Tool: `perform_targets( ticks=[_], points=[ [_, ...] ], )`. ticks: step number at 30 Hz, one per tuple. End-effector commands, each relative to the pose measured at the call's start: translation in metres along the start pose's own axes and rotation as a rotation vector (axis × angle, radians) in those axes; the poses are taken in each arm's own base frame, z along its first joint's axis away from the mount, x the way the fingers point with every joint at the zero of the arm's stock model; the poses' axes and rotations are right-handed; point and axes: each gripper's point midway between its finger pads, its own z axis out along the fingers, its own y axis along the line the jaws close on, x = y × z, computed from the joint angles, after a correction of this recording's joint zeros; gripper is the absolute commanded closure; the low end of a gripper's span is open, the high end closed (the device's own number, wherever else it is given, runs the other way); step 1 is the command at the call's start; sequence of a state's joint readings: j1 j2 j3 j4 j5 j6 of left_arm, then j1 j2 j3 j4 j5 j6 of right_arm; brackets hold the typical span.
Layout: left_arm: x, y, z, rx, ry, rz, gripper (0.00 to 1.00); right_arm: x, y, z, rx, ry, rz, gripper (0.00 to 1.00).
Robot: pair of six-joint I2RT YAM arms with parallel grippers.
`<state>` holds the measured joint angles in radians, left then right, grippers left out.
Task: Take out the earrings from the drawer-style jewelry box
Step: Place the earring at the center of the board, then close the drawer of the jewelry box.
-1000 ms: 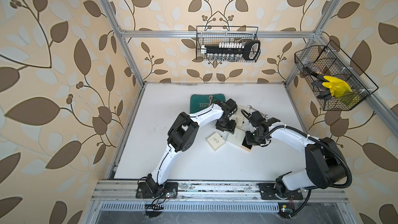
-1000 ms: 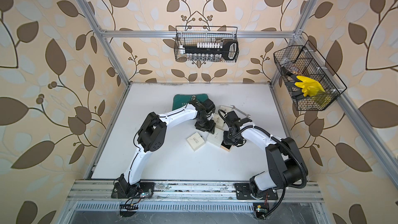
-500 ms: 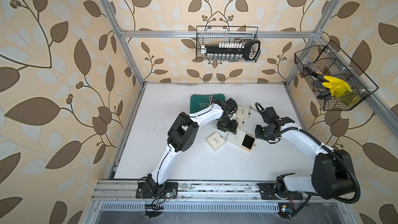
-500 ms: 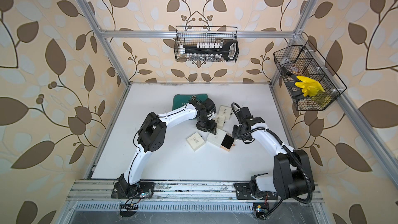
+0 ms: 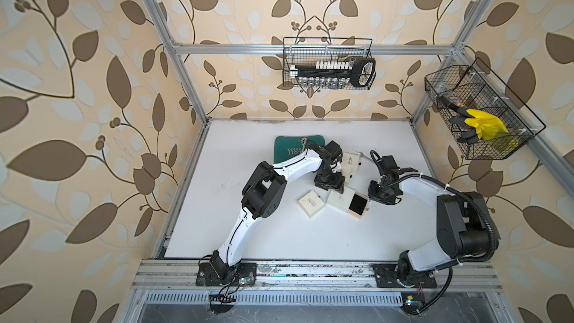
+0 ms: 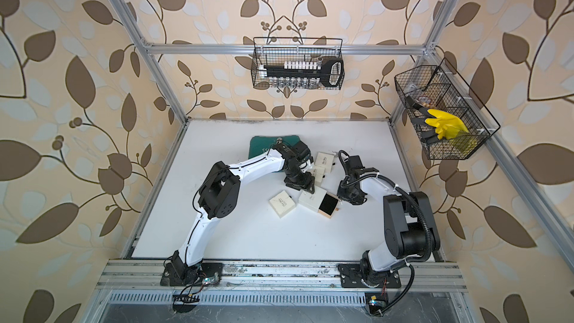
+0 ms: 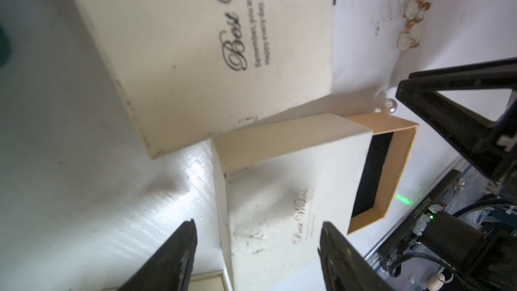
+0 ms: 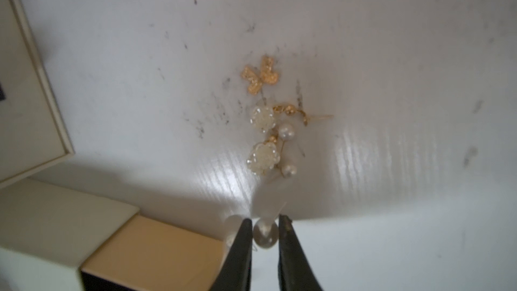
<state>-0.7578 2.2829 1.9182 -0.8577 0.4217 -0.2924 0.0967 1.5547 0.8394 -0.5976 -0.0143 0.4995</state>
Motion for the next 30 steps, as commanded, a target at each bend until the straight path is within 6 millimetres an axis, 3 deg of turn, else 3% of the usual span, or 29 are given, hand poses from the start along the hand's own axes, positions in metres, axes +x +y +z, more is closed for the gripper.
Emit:
perform_targets(
  ticks=[1,15,19,25,30],
  points=[
    [0.002,-0.001,0.000,0.027,0.009,0.001,0.28,0.006,-0.001,0.002,-0.008,0.013,0.002,0.75],
    [0.003,-0.001,0.000,0.032,0.011,0.001,0.28,0.043,-0.021,-0.031,-0.006,-0.002,0.028,0.70],
    [0.002,-0.002,0.000,0.036,0.010,0.002,0.28,0.054,-0.012,-0.032,-0.055,0.034,0.033,0.70],
    [0.003,-0.002,0.000,0.036,0.012,0.001,0.28,0.069,0.022,-0.016,-0.161,0.097,-0.052,0.70],
    [0.003,-0.005,0.002,0.053,0.016,0.006,0.28,0.063,0.048,-0.013,-0.216,0.066,-0.115,0.70]
  ],
)
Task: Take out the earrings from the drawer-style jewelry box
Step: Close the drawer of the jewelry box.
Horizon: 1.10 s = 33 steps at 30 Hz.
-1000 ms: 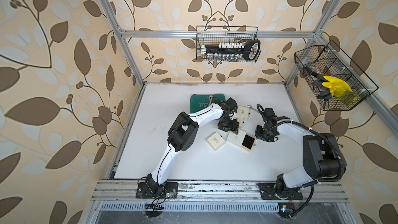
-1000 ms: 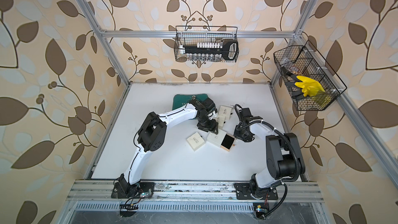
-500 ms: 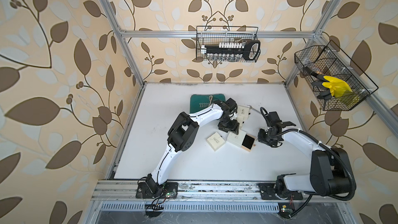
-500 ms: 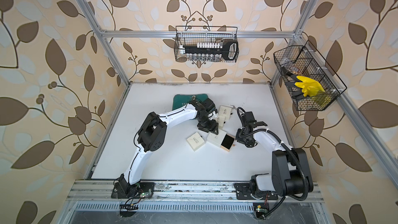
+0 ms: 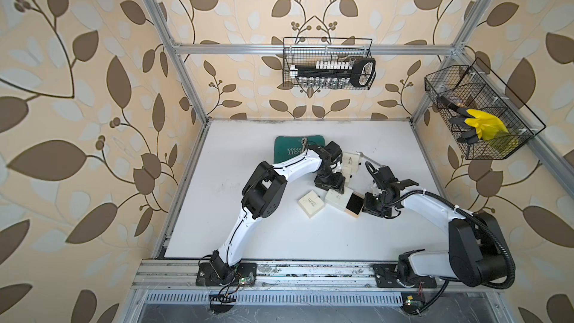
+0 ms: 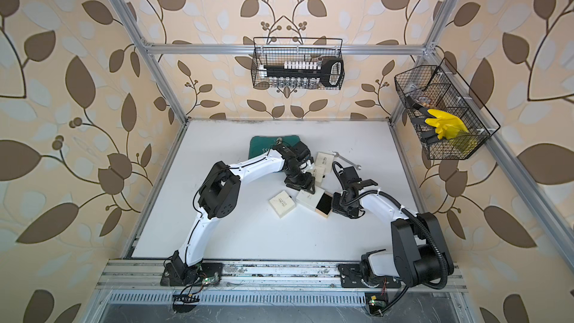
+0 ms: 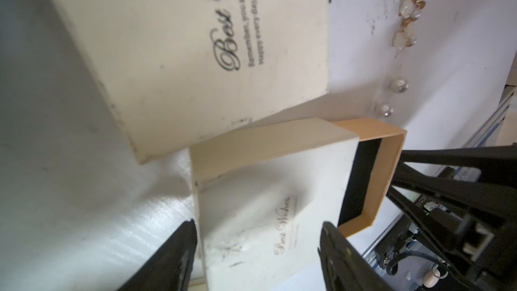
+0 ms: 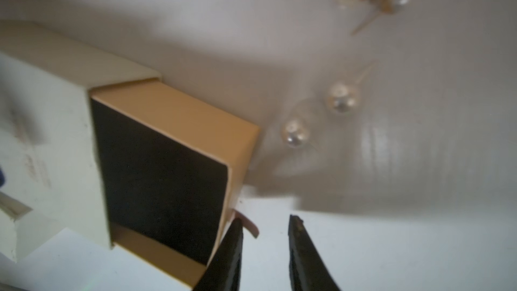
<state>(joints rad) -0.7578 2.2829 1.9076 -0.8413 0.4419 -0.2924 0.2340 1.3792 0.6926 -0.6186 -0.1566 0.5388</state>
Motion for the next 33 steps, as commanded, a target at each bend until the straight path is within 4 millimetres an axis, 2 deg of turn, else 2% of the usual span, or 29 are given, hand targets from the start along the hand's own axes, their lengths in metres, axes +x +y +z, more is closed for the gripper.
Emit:
perform_targets(
  ticks=[1,8,12,19,22,26,29,33],
  points=[
    [0.003,-0.003,0.000,0.035,0.015,0.004,0.28,-0.011,0.023,0.002,-0.085,-0.030,-0.024,0.70],
    [0.001,-0.003,-0.002,0.045,0.009,0.001,0.28,-0.033,0.054,0.014,-0.173,-0.027,-0.015,0.70],
    [-0.007,0.006,-0.008,0.040,-0.015,-0.038,0.29,-0.047,0.073,0.022,-0.206,-0.019,-0.011,0.71],
    [-0.026,0.018,-0.020,0.042,-0.081,-0.083,0.24,-0.067,0.087,0.029,-0.223,-0.029,0.021,0.71],
    [-0.028,0.021,-0.029,0.004,-0.114,-0.063,0.17,-0.071,0.083,0.026,-0.188,-0.046,0.024,0.71],
    [-0.027,0.027,-0.060,-0.086,-0.215,0.011,0.05,-0.076,0.069,0.013,-0.111,-0.111,-0.001,0.71],
    [-0.016,0.032,-0.089,-0.150,-0.290,0.066,0.01,-0.077,0.058,-0.001,-0.062,-0.158,-0.032,0.71],
    [0.015,0.047,-0.115,-0.206,-0.306,0.045,0.01,-0.068,0.053,-0.013,-0.041,-0.170,-0.087,0.71]
  ],
)
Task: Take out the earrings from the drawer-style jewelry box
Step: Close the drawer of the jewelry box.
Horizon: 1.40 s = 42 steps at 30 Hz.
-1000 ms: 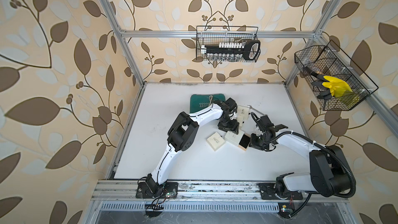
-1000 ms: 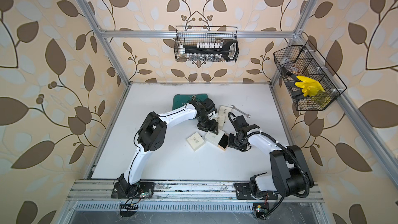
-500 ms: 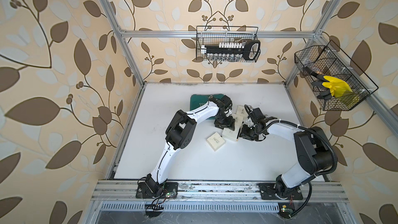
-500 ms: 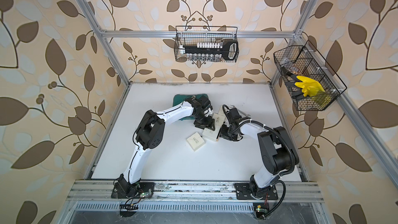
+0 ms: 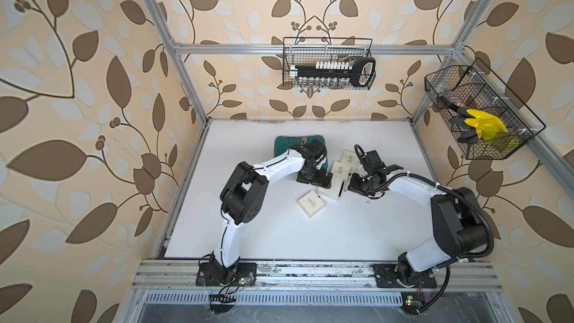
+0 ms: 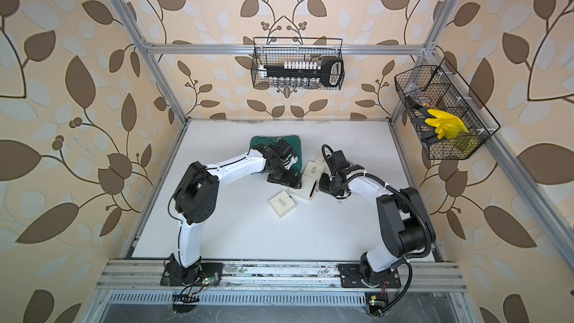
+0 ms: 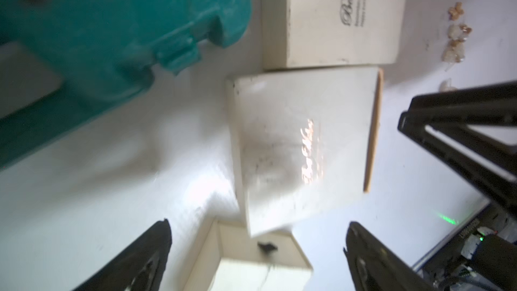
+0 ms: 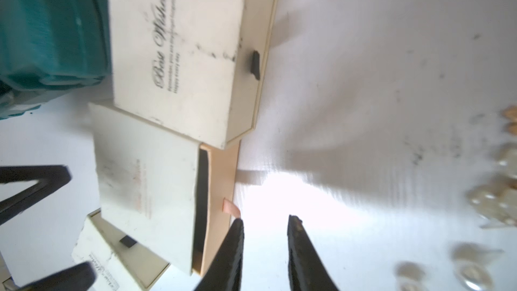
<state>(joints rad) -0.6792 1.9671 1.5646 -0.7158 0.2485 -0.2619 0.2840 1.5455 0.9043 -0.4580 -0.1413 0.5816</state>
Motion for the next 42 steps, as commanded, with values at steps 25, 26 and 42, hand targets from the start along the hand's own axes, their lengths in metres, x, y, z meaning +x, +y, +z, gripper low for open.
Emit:
perform_targets(
  ticks=[25,26,42],
  points=[
    [-0.043,-0.026,0.045,0.272,0.014,-0.096,0.05,0.011,0.017,0.046,-0.063,0.114,0.026,0.72],
    [-0.043,-0.029,0.046,0.287,0.017,-0.098,0.05,0.010,0.021,0.048,-0.082,0.117,0.042,0.72],
    [-0.041,0.001,-0.041,0.142,-0.182,-0.075,0.01,-0.009,0.001,0.001,0.055,-0.061,0.013,0.72]
  ],
)
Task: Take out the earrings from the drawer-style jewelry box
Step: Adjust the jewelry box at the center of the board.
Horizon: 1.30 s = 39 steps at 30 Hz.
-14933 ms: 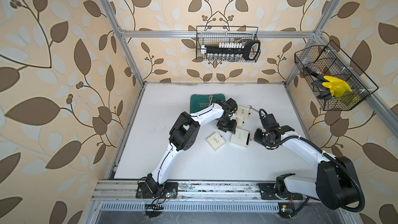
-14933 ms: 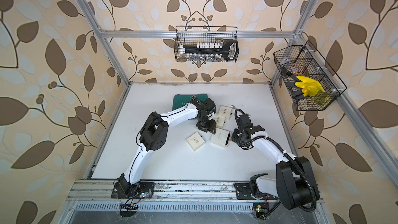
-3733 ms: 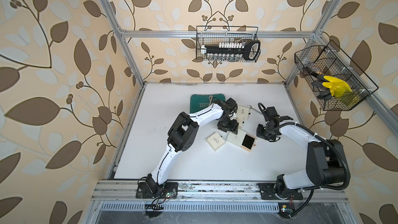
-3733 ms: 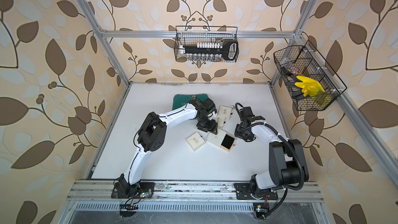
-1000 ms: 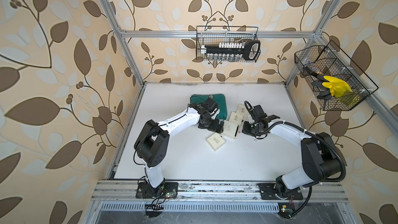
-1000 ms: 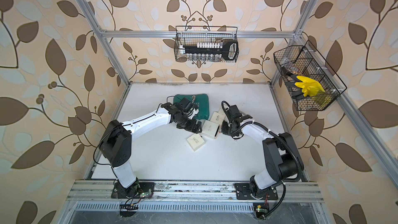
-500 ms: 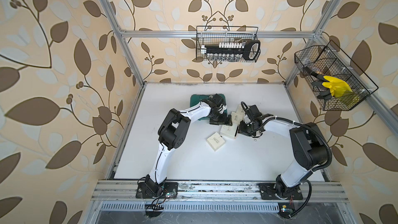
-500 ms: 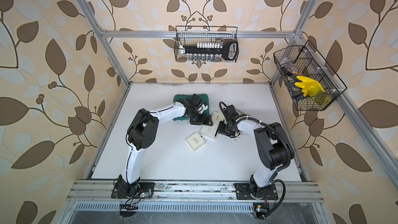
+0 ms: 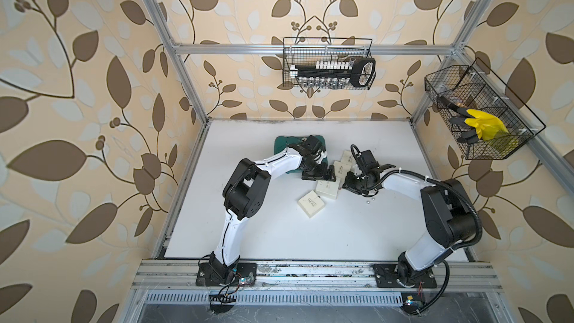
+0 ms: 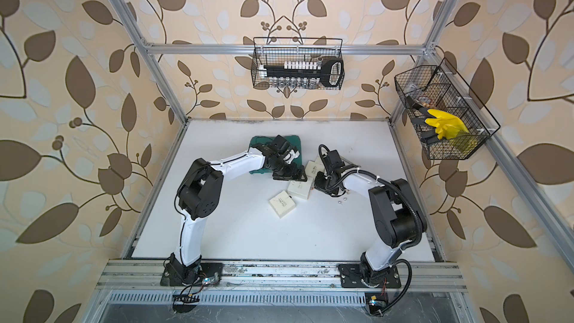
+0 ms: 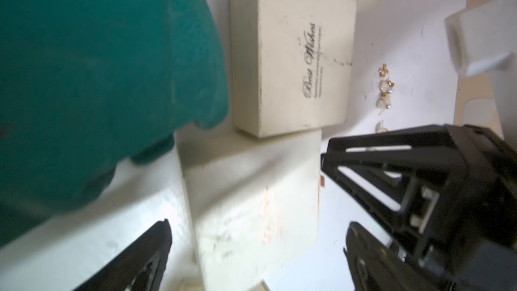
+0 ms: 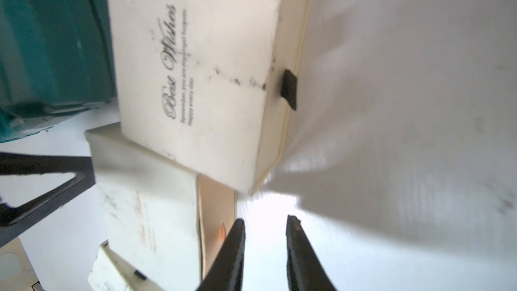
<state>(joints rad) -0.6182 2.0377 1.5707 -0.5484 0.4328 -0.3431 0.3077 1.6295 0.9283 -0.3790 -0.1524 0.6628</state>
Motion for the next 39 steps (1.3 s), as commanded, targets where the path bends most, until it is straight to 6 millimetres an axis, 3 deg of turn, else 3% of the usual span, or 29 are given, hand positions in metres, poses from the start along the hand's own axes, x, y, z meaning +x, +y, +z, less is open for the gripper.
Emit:
perform_targets(
  ticks=[1,6,12,21,27,31,39],
  points=[
    [-0.007,0.001,-0.067,-0.063,-0.144,0.027,0.01,-0.004,-0.010,-0.025,0.082,-0.077,-0.058,0.72],
    [0.031,0.021,-0.098,-0.177,-0.123,-0.013,0.01,0.000,0.015,-0.049,0.062,-0.126,-0.155,0.72],
    [0.059,0.045,-0.118,-0.278,-0.117,-0.074,0.01,0.004,0.052,-0.071,0.014,-0.162,-0.276,0.72],
    [0.064,0.022,-0.104,-0.084,-0.143,-0.197,0.01,0.001,0.057,-0.071,0.041,-0.172,-0.351,0.72],
    [0.071,0.030,-0.097,-0.101,-0.153,-0.286,0.01,0.002,0.065,-0.080,0.024,-0.153,-0.426,0.72],
    [0.083,0.040,-0.096,-0.154,-0.135,-0.317,0.01,0.012,0.069,-0.076,-0.022,-0.139,-0.412,0.71],
    [0.106,0.045,-0.098,-0.168,-0.093,-0.243,0.01,0.030,0.066,-0.068,-0.008,-0.097,-0.373,0.71]
  ],
)
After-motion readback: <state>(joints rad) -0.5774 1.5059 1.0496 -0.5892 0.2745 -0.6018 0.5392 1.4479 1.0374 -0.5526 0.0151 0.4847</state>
